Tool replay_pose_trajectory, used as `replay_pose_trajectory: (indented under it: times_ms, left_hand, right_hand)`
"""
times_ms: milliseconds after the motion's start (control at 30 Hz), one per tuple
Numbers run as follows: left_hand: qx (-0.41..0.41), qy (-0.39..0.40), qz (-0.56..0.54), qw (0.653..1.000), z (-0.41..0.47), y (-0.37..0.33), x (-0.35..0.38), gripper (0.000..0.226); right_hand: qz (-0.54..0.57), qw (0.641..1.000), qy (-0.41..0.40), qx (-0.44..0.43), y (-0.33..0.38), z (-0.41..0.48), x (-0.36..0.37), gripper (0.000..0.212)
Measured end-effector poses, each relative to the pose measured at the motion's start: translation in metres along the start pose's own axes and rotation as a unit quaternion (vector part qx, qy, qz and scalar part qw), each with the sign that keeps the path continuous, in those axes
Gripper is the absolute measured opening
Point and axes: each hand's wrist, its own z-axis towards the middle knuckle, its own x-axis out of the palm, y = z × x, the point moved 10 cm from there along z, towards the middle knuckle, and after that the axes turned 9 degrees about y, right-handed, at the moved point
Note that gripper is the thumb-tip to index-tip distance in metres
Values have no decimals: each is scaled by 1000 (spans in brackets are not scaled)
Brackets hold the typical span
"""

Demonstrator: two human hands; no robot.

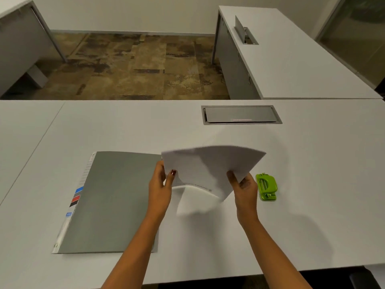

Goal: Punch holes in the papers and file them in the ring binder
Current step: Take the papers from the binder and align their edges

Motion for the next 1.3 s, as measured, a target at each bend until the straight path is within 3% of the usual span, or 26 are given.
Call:
replay_pose_trajectory:
  times_ms: [100,267,367,533,600,700,800,900,967,1067,1200,1300]
  left_hand:
    - [-42,20,-32,998,-4,17,10,36]
    - [-52,-18,-49,997,-12,19,8,32]
    - [-69,4,-51,996,-14,27,12,35]
    - [-77,3,-12,997,-13,26,11,29]
    - [-47,-6,15,999,-11,16,5,28]
    - [11,-20,127,992,-2,-8,-8,20]
    - [58,-14,254,965,9,-32,-14,15]
    - [80,10,335,939,18,-51,-10,19]
    - [112,23,372,921,20,-65,-3,23]
    - [159,38,388,907,20,-82,5,27]
    - [191,42,403,894,20,-90,7,28]
    - [190,73,400,894,22,-87,6,24]
  right_hand:
    - [-13,999,10,30,-17,-5,3,16]
    - [-18,999,-10,28,-18,-9,1,27]
    - [-38,998,-4,42,-27,-9,1,32]
    - [-67,996,16,53,-29,-5,0,26]
    - [-83,996,17,30,-17,-4,-4,29]
    - [-130,989,-45,-62,21,-6,-18,57]
    - [-236,951,-100,-175,73,-14,-25,71]
    - [-320,905,-65,-272,110,-19,-10,64]
    - [-337,896,-17,-287,116,-14,3,63]
    - [-318,914,48,-249,109,1,13,55]
    - [-265,939,104,-191,95,14,12,6]
    - [-245,945,113,-187,88,18,9,7]
